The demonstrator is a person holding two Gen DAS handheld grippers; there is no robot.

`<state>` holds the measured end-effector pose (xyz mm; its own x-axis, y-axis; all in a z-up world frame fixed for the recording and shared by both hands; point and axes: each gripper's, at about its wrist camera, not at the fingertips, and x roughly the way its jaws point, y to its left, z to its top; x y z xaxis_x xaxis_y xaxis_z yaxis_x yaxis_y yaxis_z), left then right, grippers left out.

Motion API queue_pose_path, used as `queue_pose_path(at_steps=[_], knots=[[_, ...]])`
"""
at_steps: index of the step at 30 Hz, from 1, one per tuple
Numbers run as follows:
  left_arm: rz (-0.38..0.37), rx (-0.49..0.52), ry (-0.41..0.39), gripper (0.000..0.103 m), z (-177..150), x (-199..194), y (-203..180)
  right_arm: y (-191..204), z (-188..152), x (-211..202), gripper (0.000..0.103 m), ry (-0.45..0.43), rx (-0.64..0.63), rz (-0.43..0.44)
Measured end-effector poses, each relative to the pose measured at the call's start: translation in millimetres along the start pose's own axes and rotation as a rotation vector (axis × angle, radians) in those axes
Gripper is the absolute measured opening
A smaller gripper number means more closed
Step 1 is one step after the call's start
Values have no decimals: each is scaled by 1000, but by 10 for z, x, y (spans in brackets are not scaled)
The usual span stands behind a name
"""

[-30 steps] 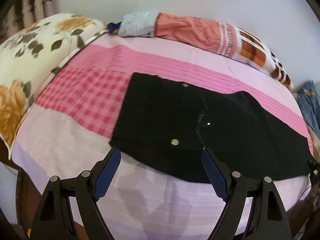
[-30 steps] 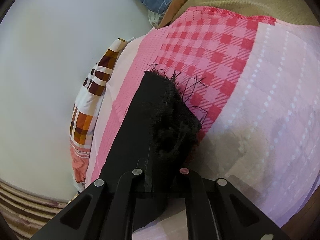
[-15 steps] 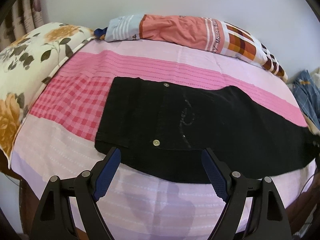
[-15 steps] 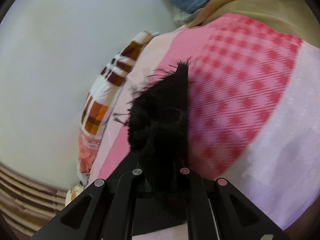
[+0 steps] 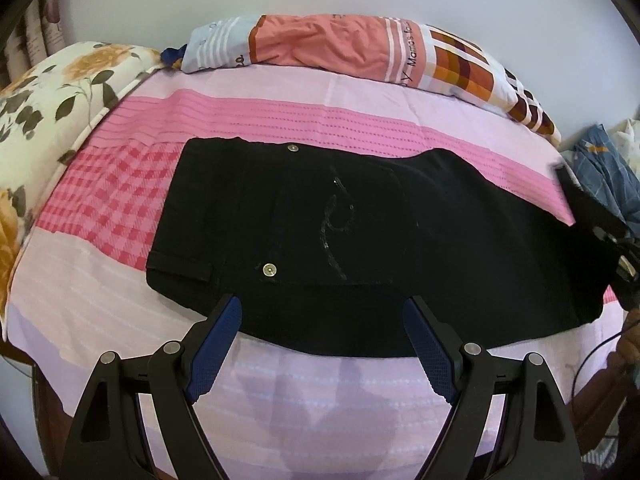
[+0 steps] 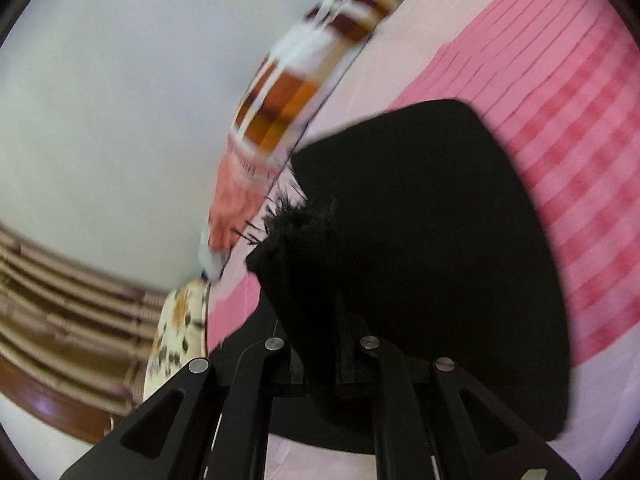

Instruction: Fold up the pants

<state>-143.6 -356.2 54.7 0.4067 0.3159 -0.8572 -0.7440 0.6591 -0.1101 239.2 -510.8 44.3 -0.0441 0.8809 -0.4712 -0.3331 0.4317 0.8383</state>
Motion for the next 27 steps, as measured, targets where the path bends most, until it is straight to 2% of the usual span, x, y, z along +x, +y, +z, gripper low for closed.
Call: queue_pose_path(at_steps=[4,8,22,24,27], knots=[[-3,-8,14,83,-28,28,10,127,-229,371,9,86,-16,10],[-5,-17,33,83,-46,71,30,226,-358,547,9,130,-32,24],[-23,-9,75,83,-101,177,-41,547,-778,817,12,225,-213,0],[-25,-6,82,83,-110,192,-56,559,-837,858,14,240,-235,-5],[-27,-2,88,83,-120,207,-78,564,-908,904,24,268,-234,17]])
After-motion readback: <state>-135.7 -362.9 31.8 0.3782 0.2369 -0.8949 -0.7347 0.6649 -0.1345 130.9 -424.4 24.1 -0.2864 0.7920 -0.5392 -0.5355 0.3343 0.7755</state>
